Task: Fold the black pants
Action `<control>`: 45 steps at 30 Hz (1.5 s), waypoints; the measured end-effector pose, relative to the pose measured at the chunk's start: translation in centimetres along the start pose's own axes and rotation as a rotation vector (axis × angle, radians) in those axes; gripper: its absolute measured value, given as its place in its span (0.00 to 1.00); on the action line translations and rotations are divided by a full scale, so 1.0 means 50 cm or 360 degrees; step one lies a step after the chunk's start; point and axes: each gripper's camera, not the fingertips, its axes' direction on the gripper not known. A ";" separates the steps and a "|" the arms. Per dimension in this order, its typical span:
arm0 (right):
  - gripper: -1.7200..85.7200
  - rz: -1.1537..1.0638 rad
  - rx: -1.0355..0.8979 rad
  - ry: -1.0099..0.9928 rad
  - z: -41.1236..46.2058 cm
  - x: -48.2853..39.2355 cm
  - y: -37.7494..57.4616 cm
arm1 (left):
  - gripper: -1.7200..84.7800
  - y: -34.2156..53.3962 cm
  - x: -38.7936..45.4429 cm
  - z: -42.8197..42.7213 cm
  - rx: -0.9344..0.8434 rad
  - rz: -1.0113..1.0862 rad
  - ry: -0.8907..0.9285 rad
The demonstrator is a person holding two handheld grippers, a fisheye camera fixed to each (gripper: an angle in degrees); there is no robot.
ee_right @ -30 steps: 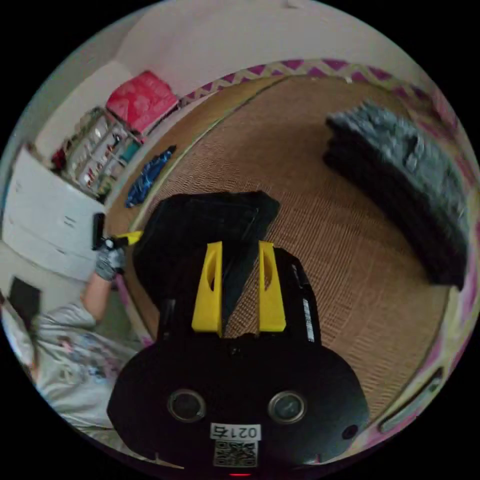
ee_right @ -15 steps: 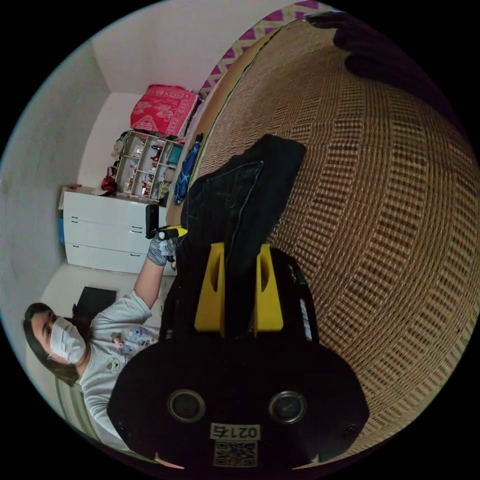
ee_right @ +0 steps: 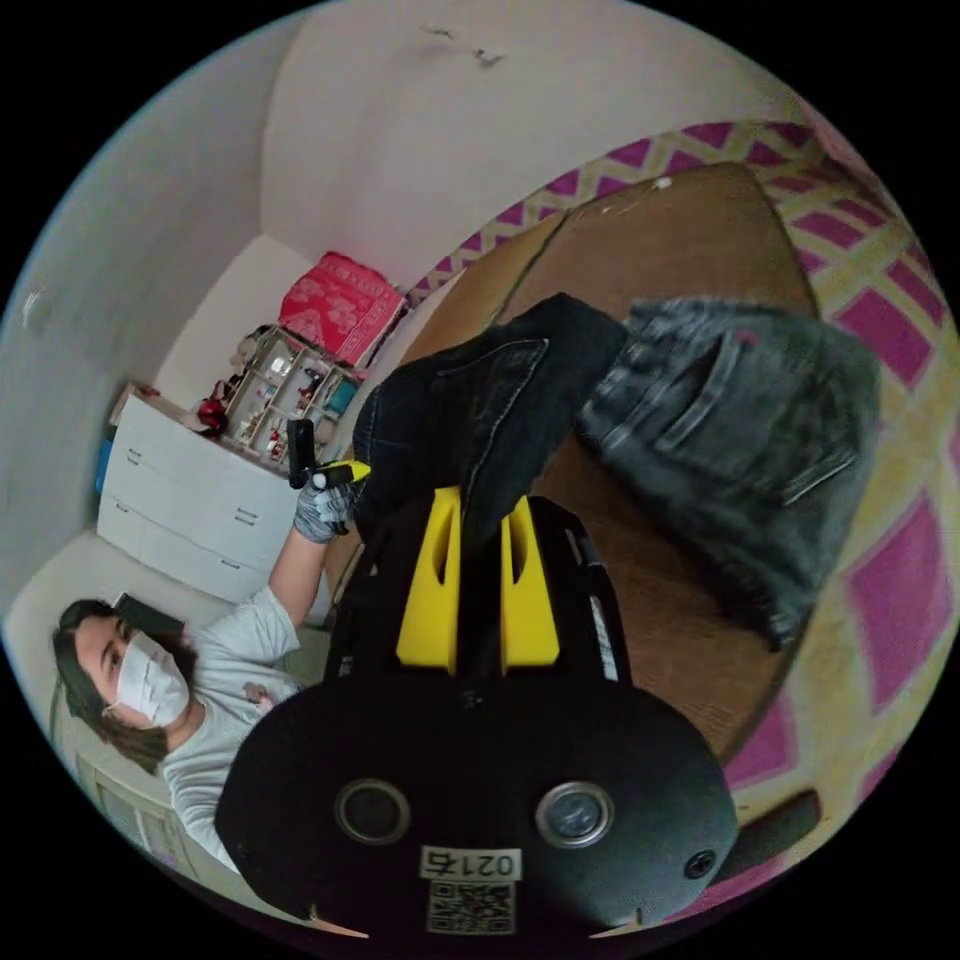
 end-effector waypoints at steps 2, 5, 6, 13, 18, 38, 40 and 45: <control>0.09 0.0061 0.0056 0.0173 -0.055 0.046 -0.064 | 0.09 -0.098 0.018 0.062 -0.0021 0.0009 -0.0042; 0.10 0.0172 0.0091 0.0465 -0.069 0.105 -0.123 | 0.09 -0.226 0.049 0.172 -0.0090 0.0029 -0.0175; 0.10 0.0190 0.0090 0.0525 -0.064 0.116 -0.130 | 0.09 -0.262 0.056 0.218 -0.0117 0.0027 -0.0231; 0.13 0.0388 0.0135 0.1124 0.072 0.215 -0.074 | 0.09 -0.258 0.029 0.335 -0.0022 -0.0110 -0.0610; 0.13 0.0156 0.0346 0.1036 0.126 0.110 0.023 | 0.04 -0.103 0.026 0.184 0.0243 -0.0115 -0.0452; 0.13 -0.1671 -0.0313 0.0521 1.357 -0.765 0.244 | 0.01 0.832 0.334 -0.171 -0.0068 -0.0212 -0.1409; 0.13 -0.1804 -0.0401 0.0511 1.481 -0.830 0.253 | 0.01 0.881 0.328 -0.192 -0.0047 -0.0309 -0.1405; 0.15 -0.1732 -0.0657 0.0543 1.753 -0.939 0.222 | 0.01 0.979 0.329 -0.235 0.0053 -0.0346 -0.1314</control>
